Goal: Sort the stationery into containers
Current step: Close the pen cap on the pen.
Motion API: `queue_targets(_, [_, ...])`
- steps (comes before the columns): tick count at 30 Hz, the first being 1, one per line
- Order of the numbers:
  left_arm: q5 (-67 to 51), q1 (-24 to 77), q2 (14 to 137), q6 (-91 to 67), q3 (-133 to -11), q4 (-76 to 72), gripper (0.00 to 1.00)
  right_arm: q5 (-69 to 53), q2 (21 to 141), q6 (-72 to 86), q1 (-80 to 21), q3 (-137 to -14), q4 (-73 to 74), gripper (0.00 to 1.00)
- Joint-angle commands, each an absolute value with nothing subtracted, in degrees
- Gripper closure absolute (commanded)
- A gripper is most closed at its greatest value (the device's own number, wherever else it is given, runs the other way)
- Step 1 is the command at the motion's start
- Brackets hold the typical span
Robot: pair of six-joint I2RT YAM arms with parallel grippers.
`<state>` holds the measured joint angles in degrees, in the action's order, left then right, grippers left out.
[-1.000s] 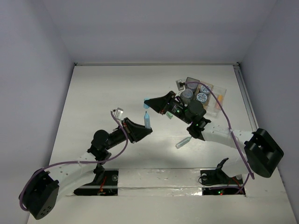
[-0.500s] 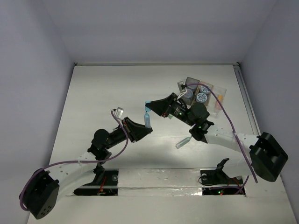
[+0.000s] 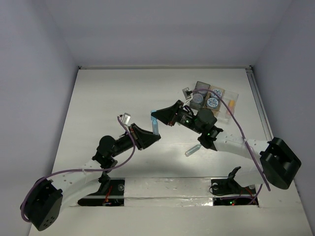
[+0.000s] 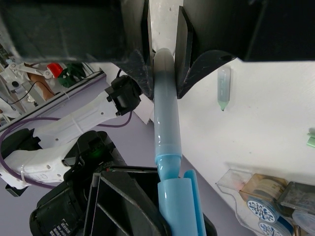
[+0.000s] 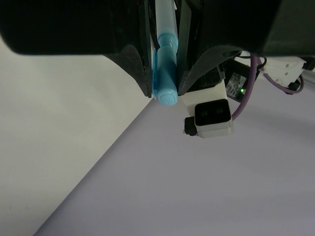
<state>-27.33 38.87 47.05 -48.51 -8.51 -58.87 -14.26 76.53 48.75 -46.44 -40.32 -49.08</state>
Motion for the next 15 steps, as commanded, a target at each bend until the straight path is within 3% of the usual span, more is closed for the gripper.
queue_targets(1, [-28.0,38.5,46.1,-47.6,-10.8,-62.2,1.0,-16.2,77.1,46.8,-47.5,-42.4,-49.2,1.0])
queue_targets(15, [-27.6,37.4,43.7,-45.8,-12.8,-57.9,1.0,-24.9,75.5,45.0,-48.1,-40.9,-46.0,1.0])
